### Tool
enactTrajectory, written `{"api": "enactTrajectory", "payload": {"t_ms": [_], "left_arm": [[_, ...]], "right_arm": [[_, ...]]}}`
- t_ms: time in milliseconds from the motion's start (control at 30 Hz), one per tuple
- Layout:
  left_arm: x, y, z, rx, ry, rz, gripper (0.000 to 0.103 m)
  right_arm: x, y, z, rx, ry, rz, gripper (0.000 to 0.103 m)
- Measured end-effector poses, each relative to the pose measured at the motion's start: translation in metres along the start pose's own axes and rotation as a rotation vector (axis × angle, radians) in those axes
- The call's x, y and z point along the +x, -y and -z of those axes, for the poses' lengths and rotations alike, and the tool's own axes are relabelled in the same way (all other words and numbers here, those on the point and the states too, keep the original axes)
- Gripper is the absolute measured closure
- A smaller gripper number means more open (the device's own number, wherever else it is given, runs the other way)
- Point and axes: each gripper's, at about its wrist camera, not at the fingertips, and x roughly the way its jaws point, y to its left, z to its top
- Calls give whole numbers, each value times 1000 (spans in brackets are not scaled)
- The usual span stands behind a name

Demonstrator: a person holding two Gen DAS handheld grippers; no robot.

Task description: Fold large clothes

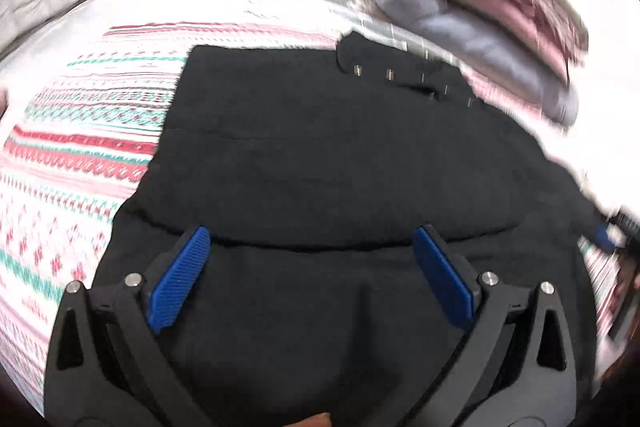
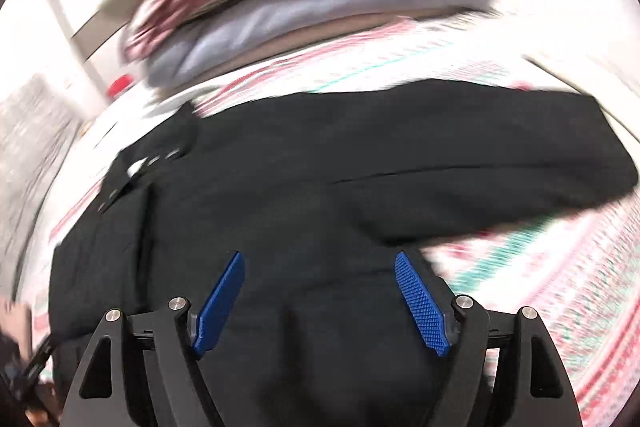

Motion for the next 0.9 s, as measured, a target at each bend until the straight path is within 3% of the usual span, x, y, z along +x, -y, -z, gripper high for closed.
{"api": "enactTrajectory", "payload": {"t_ms": [100,200,333,400,533,700,733,800,833,900], "left_arm": [[-16,-5,11,-94,51,10,2],[-14,-9,21,-167,16,28,2],[-6,-7,23,-184,-10,-17,2],[1,-3,21,-168,-52,-2,2],[18,-3,20,-194,-161,75,2],[20,-2,24,-213,-160,109,2],[18,0,24,-198,-157,104,2],[14,5,24,-166,-137,72,2],[12,6,23,-159,-130,68,2],[8,7,21,-151,-111,65,2]], "right_arm": [[1,47,-5,156,27,-10,24],[6,99,-5,304,53,-7,24],[6,166,-10,504,90,4,24],[6,199,-11,609,122,-9,24],[6,246,-12,701,200,2,24],[16,274,-26,726,262,-62,27],[17,275,-29,725,270,-61,35],[14,281,-30,720,277,-47,70],[18,282,-30,723,268,-46,93],[18,279,-30,723,296,-51,95]]}}
